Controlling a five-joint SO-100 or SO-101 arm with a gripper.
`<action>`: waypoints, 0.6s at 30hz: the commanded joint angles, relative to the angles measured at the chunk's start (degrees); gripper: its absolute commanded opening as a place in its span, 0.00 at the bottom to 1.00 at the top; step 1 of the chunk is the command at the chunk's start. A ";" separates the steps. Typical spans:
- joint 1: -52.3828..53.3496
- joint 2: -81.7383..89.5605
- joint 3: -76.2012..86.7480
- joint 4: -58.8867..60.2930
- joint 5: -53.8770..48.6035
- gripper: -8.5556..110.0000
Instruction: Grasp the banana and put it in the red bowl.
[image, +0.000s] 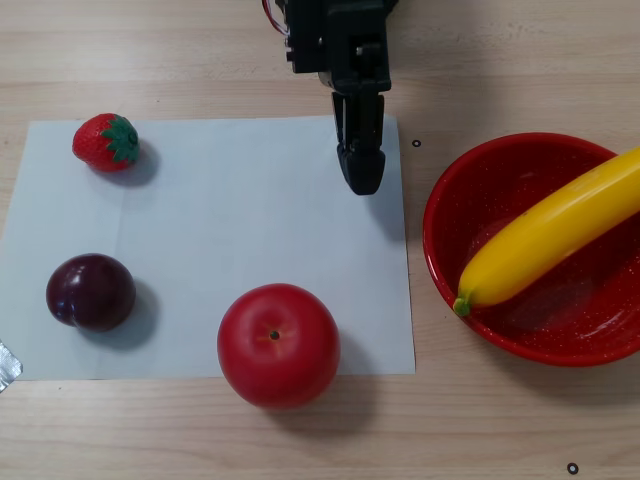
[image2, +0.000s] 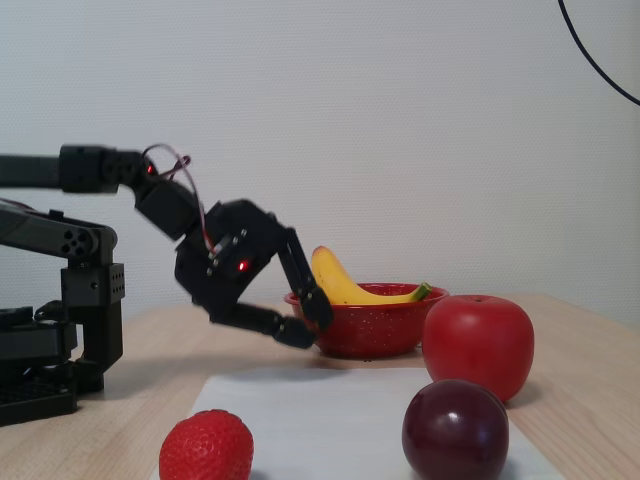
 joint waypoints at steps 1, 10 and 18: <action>-0.70 4.22 0.09 -5.27 0.79 0.07; -0.35 10.72 11.07 -7.38 -0.62 0.07; -0.62 15.82 11.16 10.99 -5.01 0.07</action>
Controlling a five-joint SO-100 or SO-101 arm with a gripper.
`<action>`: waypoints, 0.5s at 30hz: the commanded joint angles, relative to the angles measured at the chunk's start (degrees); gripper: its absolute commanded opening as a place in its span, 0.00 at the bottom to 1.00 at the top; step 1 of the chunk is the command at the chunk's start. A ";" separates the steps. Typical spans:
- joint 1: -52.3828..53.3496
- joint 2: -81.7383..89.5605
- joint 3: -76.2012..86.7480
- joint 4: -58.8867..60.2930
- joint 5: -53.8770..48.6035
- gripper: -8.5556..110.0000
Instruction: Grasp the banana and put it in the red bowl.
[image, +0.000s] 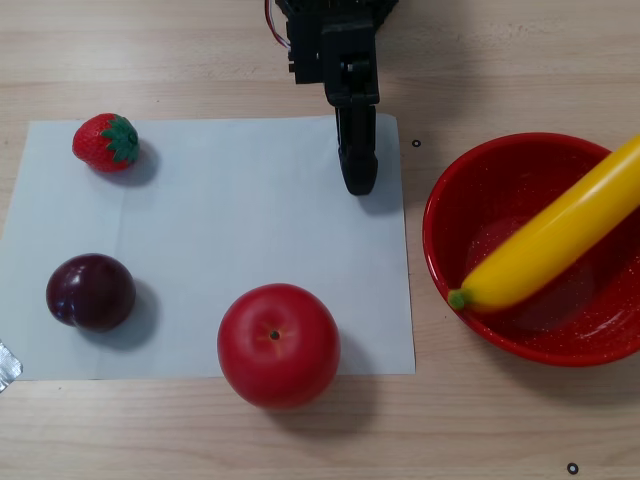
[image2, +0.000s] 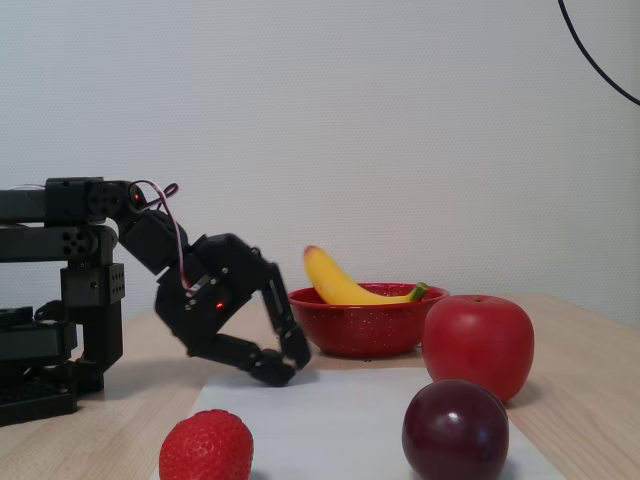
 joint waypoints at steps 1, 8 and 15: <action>-0.18 2.99 0.44 5.10 -1.05 0.07; 1.93 4.57 0.53 16.08 -0.79 0.07; 2.64 4.57 0.53 18.54 0.97 0.07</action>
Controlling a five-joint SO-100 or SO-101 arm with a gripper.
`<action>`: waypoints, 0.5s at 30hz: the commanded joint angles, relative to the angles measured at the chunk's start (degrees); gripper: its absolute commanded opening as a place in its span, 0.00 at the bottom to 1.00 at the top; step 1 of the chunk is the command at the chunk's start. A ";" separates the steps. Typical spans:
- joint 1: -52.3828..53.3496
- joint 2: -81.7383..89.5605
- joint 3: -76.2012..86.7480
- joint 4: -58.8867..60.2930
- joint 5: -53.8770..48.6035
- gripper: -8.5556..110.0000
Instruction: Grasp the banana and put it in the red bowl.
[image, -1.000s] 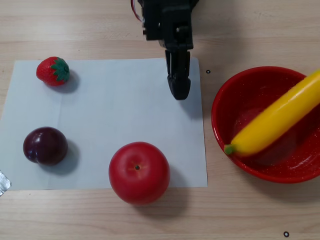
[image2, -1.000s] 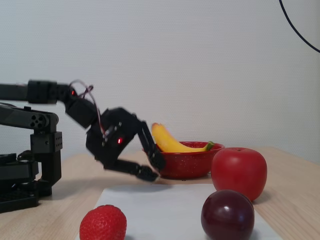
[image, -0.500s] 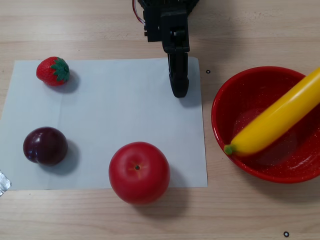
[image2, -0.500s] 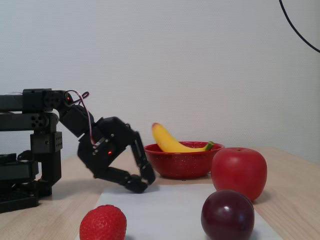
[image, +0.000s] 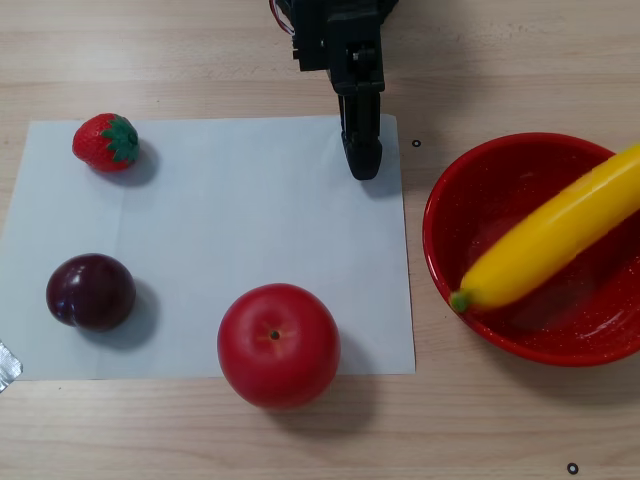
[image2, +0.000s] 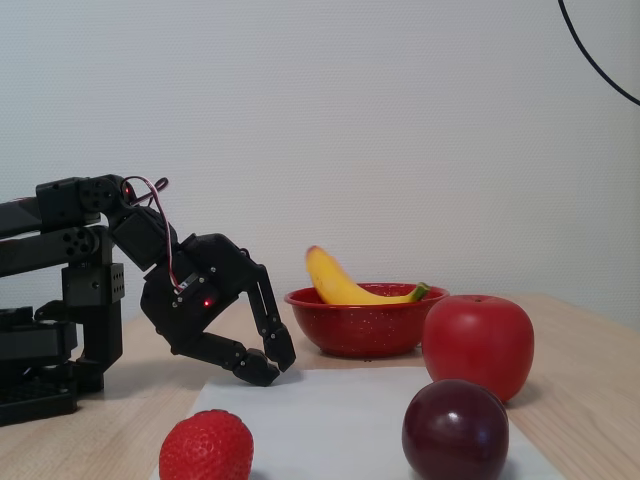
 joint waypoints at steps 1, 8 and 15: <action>0.62 -0.09 0.53 1.58 0.26 0.07; 0.44 -0.09 0.53 1.93 -1.58 0.07; 0.44 -0.18 0.53 1.93 -1.67 0.07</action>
